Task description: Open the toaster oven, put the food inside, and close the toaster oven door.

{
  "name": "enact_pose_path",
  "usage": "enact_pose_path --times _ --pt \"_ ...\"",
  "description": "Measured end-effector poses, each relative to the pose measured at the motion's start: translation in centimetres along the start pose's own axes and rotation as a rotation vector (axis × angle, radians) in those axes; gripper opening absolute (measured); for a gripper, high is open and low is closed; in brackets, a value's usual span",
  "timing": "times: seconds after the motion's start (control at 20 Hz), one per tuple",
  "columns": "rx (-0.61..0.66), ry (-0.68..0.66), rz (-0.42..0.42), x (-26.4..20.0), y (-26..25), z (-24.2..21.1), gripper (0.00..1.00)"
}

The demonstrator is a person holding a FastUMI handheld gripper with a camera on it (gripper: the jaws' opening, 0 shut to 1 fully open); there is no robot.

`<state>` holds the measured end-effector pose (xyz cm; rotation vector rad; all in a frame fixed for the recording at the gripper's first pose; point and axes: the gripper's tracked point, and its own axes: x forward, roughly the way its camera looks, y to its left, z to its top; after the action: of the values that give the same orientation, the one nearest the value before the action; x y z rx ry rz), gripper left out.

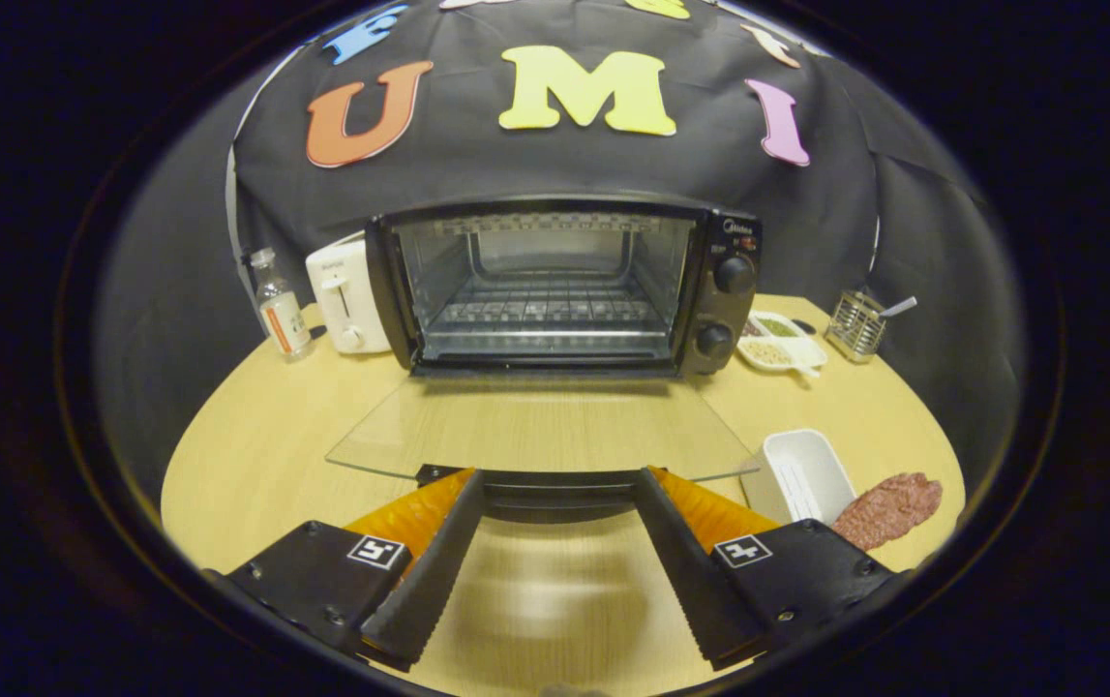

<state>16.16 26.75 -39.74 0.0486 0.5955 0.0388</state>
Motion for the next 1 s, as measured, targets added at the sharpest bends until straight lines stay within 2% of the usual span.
enact_pose_path --times 0.2,0.45,0.65,0.85,1.0 --pt "0.02 0.044 -0.002 1.1 0.0 -1.2 1.0" --pt "-0.019 0.053 -0.004 1.2 -0.1 -1.5 1.0" --pt "-0.036 0.034 0.041 -0.2 -0.2 -0.5 1.0" --pt "-0.102 -0.041 0.088 -3.2 -2.8 2.9 1.0" --pt "-0.133 -0.072 0.106 -4.9 -7.2 5.0 1.0"
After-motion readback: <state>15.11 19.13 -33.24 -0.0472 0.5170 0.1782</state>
